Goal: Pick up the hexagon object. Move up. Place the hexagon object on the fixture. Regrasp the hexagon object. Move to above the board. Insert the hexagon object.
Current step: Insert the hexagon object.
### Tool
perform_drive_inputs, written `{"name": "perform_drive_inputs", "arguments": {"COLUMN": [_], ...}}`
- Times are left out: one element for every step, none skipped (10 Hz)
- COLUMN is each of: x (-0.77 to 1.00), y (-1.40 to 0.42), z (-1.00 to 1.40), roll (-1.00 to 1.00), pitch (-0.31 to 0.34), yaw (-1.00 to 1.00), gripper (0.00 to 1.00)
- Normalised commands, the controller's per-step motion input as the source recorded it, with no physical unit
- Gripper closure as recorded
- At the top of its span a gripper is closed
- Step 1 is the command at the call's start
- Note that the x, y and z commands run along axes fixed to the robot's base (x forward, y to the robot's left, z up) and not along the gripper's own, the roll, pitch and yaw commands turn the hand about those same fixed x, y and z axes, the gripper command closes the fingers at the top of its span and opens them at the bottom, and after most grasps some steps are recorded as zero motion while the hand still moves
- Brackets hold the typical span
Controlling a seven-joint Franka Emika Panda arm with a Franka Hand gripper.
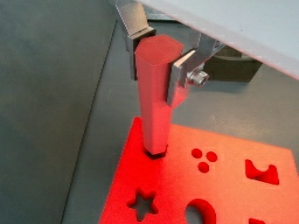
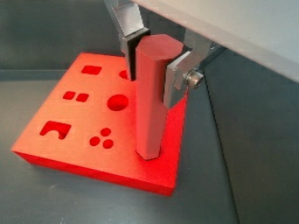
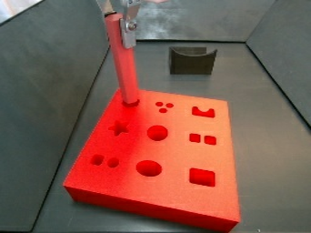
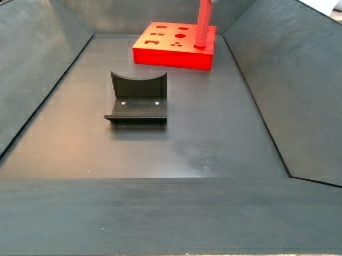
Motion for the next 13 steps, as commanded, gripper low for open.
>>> {"name": "perform_drive_inputs", "arguments": {"x": [0.0,0.0,0.0,0.0,0.1,0.18,0.3,0.29,0.22,0.15,0.01,-0.01,-0.03], "y": [0.0,0.0,0.0,0.0,-0.05,-0.04,-0.01,-0.04,0.0,0.0,0.0,0.0,0.0], "z": [-0.27,-0.23,-0.11,-0.04,-0.02,-0.01,-0.04,-0.06,-0.16,-0.31,-0.34,-0.24,-0.17], "roll": [0.0,-0.02,-0.04,-0.05,-0.02,0.0,0.0,0.0,0.01,0.05,0.07,0.04,0.02], "pitch": [-0.021,0.0,0.0,0.003,0.0,0.039,0.129,0.17,0.283,0.356,0.366,0.349,0.371], "yaw": [0.0,0.0,0.0,0.0,0.0,0.0,0.0,0.07,0.11,0.12,0.11,0.06,0.04], "gripper": [1.0,1.0,1.0,1.0,1.0,1.0,1.0,1.0,1.0,1.0,1.0,1.0,1.0]}}
